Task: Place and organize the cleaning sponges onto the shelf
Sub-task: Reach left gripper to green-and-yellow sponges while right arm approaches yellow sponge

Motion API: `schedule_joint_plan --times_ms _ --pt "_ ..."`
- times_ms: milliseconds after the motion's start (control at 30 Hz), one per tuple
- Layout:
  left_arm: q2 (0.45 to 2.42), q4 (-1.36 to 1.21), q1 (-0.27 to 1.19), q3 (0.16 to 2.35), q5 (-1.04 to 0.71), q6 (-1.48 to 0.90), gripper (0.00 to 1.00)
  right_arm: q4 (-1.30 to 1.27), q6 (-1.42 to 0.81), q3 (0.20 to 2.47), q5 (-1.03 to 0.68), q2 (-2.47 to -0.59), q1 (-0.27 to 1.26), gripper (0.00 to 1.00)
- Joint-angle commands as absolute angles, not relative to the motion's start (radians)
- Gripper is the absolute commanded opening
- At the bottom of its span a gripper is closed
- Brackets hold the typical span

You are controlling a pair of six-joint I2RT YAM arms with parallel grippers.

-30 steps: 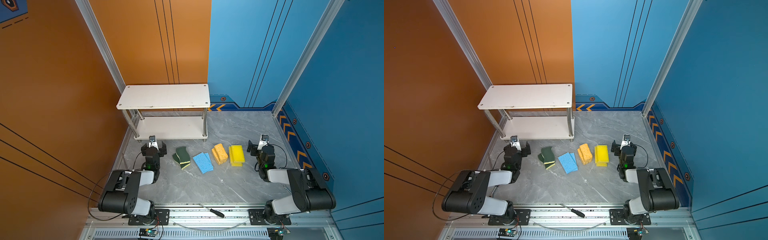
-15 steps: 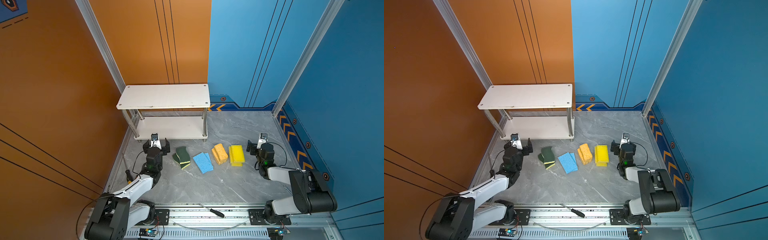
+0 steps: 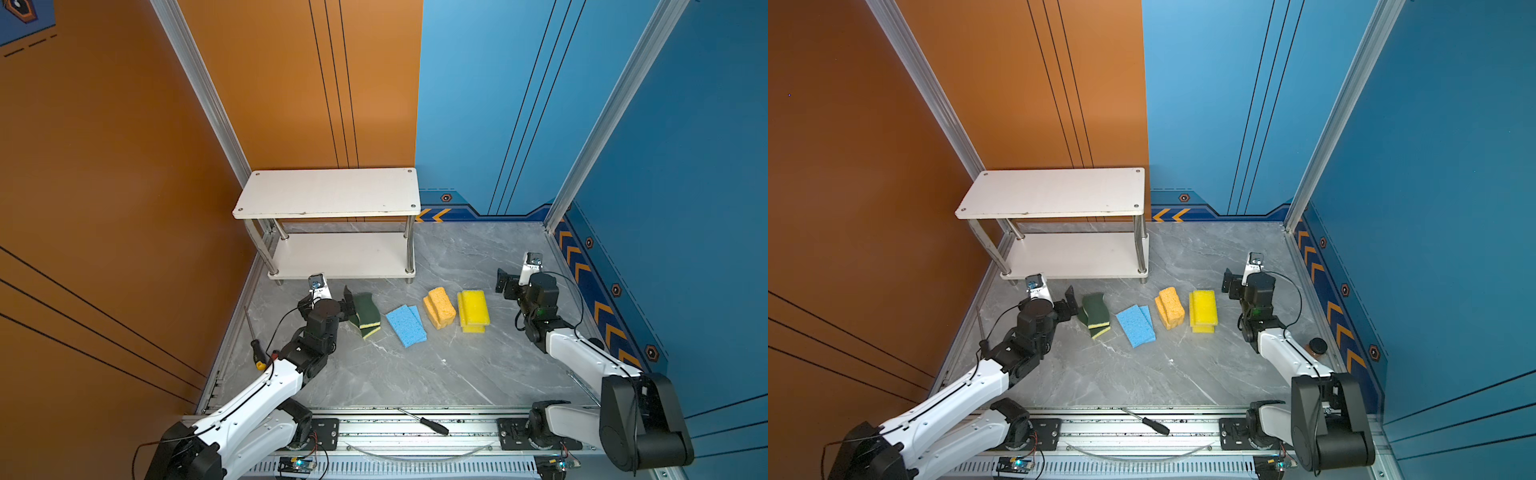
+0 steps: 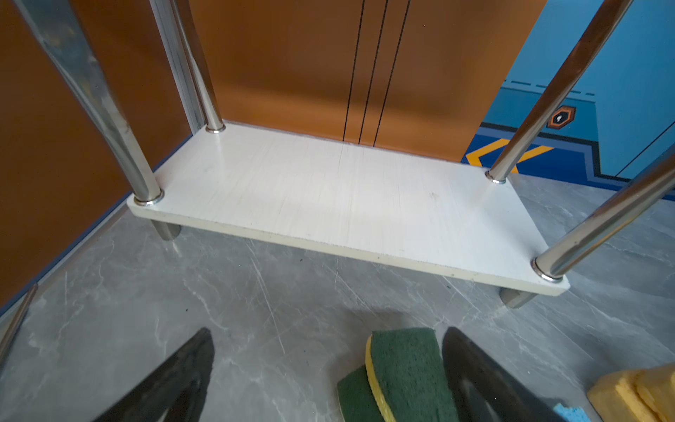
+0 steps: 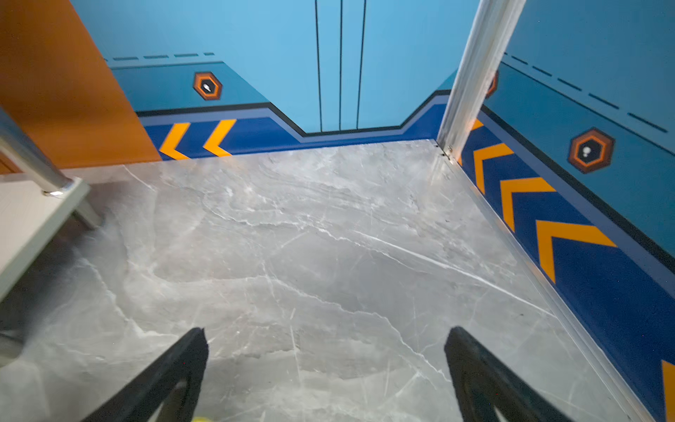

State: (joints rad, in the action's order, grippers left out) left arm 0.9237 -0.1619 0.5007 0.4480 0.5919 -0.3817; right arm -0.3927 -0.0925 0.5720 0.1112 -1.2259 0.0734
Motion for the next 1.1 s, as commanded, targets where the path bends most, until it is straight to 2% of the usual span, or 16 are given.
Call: schedule_joint_plan --times_ms 0,167,367,767,1067 --pt "0.929 -0.031 0.529 0.476 0.626 -0.517 0.97 -0.1 -0.158 0.672 -0.011 -1.197 0.08 1.0" --pt "1.008 -0.019 0.615 0.482 0.672 -0.613 0.97 0.152 -0.161 0.812 -0.183 -1.227 0.092 1.0" --pt "1.149 -0.018 0.689 0.561 0.64 -0.636 0.98 0.252 -0.192 0.89 -0.44 -1.277 0.111 1.0" --pt "1.298 0.079 0.738 0.651 0.633 -0.804 0.98 0.353 -0.169 0.968 -0.577 -1.314 0.227 1.0" --pt "1.364 0.179 0.785 0.679 0.702 -0.951 0.98 0.307 -0.188 0.972 -0.518 -1.324 0.276 1.0"
